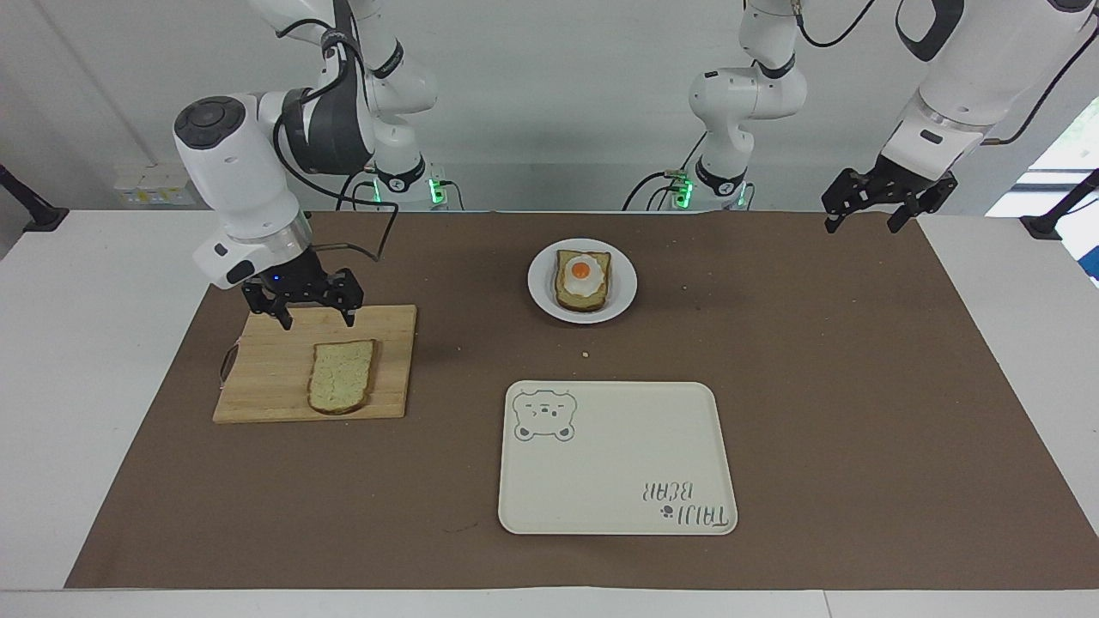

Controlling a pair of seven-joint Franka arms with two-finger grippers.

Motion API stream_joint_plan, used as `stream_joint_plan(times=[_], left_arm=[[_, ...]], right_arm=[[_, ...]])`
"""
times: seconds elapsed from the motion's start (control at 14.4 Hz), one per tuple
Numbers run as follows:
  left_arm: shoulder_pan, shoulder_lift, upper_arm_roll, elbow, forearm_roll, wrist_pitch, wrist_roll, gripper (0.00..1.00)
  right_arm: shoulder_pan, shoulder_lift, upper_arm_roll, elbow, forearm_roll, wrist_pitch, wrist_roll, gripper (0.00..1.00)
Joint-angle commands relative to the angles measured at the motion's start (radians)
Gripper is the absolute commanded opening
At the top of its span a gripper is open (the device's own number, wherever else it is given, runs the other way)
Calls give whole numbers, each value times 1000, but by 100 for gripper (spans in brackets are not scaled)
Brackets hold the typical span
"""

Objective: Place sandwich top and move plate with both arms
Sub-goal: 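Reach the right gripper to the bread slice on the cutting board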

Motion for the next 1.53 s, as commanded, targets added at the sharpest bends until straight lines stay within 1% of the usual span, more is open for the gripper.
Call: stream_joint_plan(times=[0.0, 0.35, 0.55, 0.69, 0.83, 0.9, 1.04, 1.18, 1.32, 1.46], left_arm=[[11, -1, -9, 16, 17, -20, -6, 100], [11, -1, -9, 16, 17, -22, -6, 100], [11, -1, -9, 16, 17, -22, -6, 100], [11, -1, -9, 16, 17, -22, -6, 100], [11, -1, -9, 16, 17, -22, -6, 100], [11, -1, -9, 16, 17, -20, -6, 100], [11, -1, -9, 16, 17, -22, -6, 100], [11, -1, -9, 16, 17, -20, -6, 100], [11, -1, -9, 16, 17, -20, -6, 100], [11, -1, -9, 16, 17, -20, -6, 100]], right_arm=[[-3, 24, 2, -2, 20, 48, -13, 100], [-4, 88, 2, -2, 20, 126, -17, 100], [-6, 152, 2, -1, 20, 237, -24, 100], [-16, 179, 2, -4, 20, 255, -40, 100], [-44, 182, 0, -33, 23, 257, -147, 100], [-70, 182, 1, -51, 53, 255, -213, 100], [-105, 177, 0, -86, 163, 254, -353, 100], [-142, 183, 1, -115, 188, 255, -450, 100], [-148, 191, 0, -132, 222, 260, -470, 100], [-161, 194, 2, -146, 225, 278, -476, 100]])
